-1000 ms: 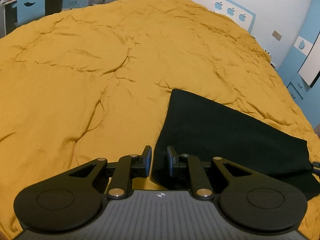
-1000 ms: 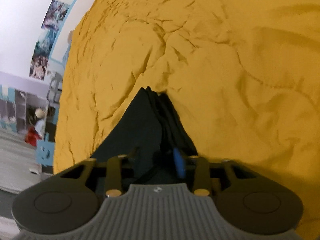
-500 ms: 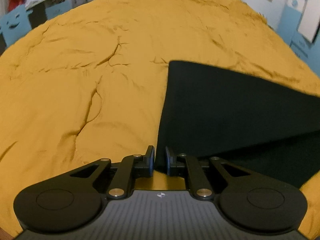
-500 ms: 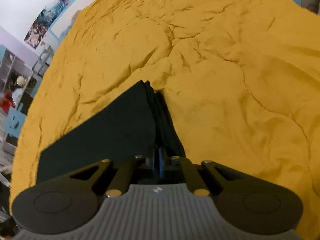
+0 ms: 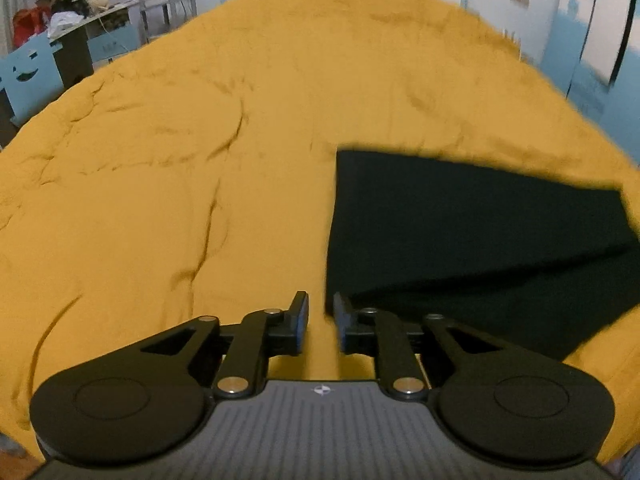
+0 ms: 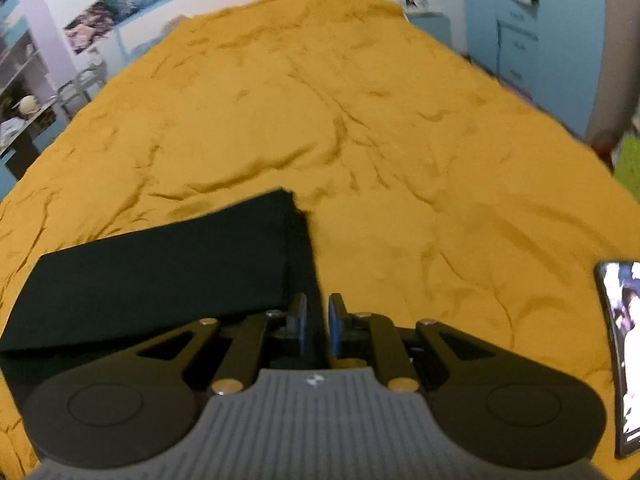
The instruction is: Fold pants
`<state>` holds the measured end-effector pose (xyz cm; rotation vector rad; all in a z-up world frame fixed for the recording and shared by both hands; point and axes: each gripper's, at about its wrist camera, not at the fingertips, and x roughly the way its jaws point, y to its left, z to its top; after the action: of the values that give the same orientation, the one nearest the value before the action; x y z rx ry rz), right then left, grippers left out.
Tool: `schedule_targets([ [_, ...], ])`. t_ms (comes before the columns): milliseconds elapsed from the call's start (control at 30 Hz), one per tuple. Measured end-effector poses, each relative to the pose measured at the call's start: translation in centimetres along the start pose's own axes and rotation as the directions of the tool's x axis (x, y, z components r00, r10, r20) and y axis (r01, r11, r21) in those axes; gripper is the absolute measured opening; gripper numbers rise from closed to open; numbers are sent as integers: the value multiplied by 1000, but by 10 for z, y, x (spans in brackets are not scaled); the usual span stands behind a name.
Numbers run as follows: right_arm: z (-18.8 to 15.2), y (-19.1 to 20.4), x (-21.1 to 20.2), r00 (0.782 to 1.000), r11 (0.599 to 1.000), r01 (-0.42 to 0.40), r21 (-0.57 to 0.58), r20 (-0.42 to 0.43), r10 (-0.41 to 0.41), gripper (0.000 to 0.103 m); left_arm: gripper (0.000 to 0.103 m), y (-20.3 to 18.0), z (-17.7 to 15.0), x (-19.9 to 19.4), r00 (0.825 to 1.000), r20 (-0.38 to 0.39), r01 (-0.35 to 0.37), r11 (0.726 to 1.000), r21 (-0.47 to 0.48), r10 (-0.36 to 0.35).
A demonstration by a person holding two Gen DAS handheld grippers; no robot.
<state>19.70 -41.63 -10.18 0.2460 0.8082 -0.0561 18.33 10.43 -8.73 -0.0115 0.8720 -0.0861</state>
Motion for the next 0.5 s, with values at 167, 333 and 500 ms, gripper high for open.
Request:
schedule_targets([
  [167, -6, 48, -4, 997, 992, -58, -109, 42, 63, 9, 49, 16, 19, 15, 992, 67, 115, 986, -122, -107],
  [333, -19, 94, 7, 988, 976, -145, -163, 19, 150, 9, 50, 47, 26, 63, 974, 51, 224, 916, -332, -220],
  [500, -32, 136, 18, 980, 954, -188, -233, 25, 199, 9, 50, 58, 26, 103, 955, 15, 274, 860, -431, -297],
])
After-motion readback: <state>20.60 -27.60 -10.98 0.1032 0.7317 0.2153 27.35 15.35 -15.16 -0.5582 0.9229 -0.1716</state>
